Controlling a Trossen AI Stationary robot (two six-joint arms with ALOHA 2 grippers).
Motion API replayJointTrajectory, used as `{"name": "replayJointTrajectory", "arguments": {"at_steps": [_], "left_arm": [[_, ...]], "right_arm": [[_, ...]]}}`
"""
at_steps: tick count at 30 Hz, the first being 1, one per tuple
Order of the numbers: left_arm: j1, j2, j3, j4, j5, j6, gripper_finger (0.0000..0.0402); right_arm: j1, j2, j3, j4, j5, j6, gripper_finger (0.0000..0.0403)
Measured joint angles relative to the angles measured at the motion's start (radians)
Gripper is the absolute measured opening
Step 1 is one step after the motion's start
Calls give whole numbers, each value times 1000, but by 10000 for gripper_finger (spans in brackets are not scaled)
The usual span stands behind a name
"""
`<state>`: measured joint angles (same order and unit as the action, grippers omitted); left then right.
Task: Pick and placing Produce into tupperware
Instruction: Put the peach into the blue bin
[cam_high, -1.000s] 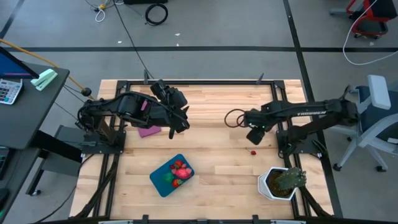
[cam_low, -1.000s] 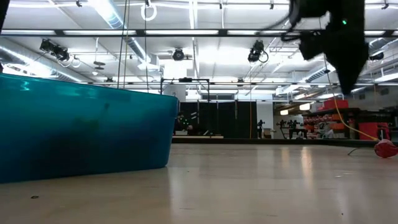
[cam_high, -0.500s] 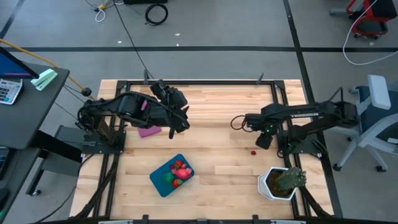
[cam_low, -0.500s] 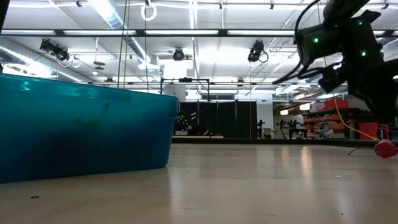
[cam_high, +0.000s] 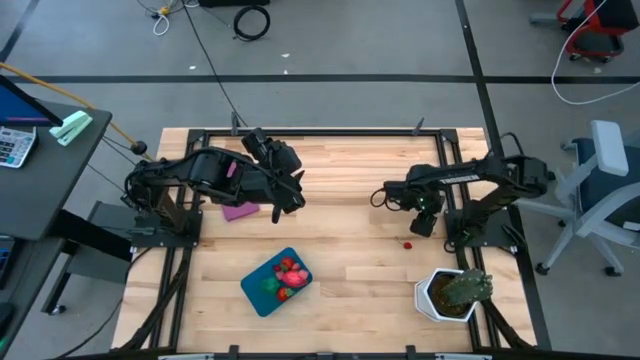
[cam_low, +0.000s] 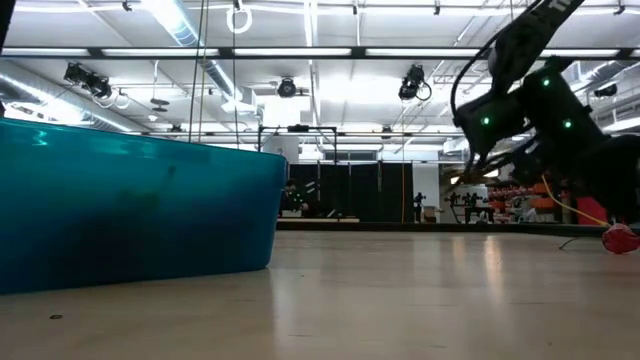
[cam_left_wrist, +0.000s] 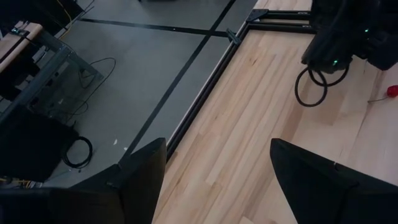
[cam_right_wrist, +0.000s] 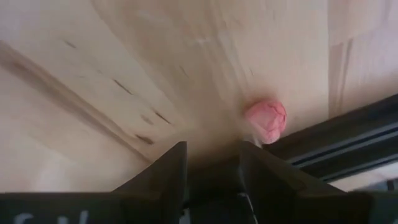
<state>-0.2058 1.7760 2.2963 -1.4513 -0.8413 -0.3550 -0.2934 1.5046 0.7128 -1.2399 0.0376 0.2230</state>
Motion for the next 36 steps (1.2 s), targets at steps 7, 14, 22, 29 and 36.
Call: {"name": "replayJointTrajectory", "arguments": {"at_steps": [7,14,22,29,36], "left_arm": [[0,0,0,-2,0,16,291],[0,0,0,-2,0,27,291],[0,0,0,-2,0,27,291],[0,0,0,-3,0,28,291],[0,0,0,-6,0,28,291]], "right_arm": [[-59,38,0,-19,73,-21,158],[-98,34,0,12,76,-23,158],[-159,34,0,42,75,-24,158],[-213,52,0,79,60,-12,158],[-224,135,0,60,65,-10,158]]}}
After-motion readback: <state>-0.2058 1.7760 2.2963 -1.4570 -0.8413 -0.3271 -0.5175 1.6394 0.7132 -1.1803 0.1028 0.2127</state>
